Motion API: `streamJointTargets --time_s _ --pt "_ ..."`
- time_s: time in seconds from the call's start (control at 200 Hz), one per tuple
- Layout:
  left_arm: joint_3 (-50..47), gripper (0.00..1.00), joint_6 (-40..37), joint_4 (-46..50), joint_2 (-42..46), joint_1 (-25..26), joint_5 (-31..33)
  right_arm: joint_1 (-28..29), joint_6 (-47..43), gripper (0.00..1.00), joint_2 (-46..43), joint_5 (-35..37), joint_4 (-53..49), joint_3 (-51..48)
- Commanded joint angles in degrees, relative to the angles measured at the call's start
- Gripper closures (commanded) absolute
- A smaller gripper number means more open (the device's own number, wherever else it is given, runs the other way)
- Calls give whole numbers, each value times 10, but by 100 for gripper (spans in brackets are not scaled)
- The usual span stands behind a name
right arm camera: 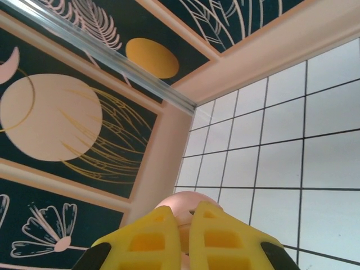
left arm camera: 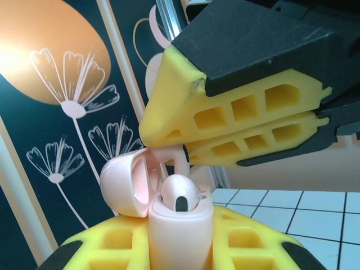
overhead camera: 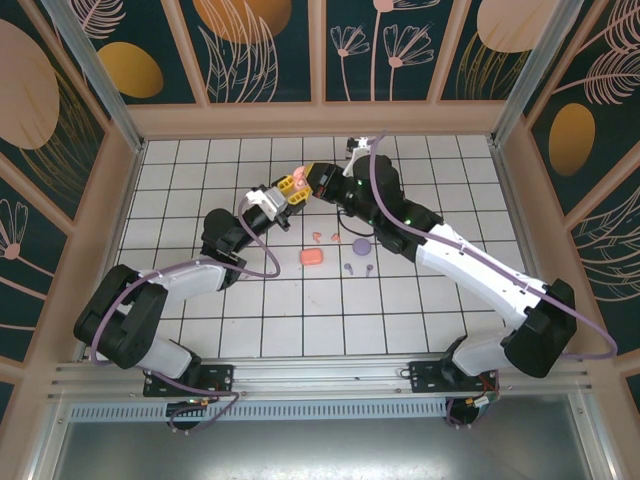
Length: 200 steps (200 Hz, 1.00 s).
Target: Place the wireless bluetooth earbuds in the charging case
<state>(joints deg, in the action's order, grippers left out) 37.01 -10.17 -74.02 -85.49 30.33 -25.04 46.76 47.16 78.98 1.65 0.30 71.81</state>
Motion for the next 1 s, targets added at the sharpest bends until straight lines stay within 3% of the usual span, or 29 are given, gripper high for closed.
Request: streamJointTargets --time_s 0.0,0.28,0.996 --pt "16 100 -52 -117 20 3 1 13 -9 92 -7 -51 -12 -34" --pt "37 100 -90 -98 11 3 -16 13 -37 92 -27 -57 36 -51" --pt "52 100 -96 -84 -4 3 -2 18 -53 92 -46 -50 10 -65"
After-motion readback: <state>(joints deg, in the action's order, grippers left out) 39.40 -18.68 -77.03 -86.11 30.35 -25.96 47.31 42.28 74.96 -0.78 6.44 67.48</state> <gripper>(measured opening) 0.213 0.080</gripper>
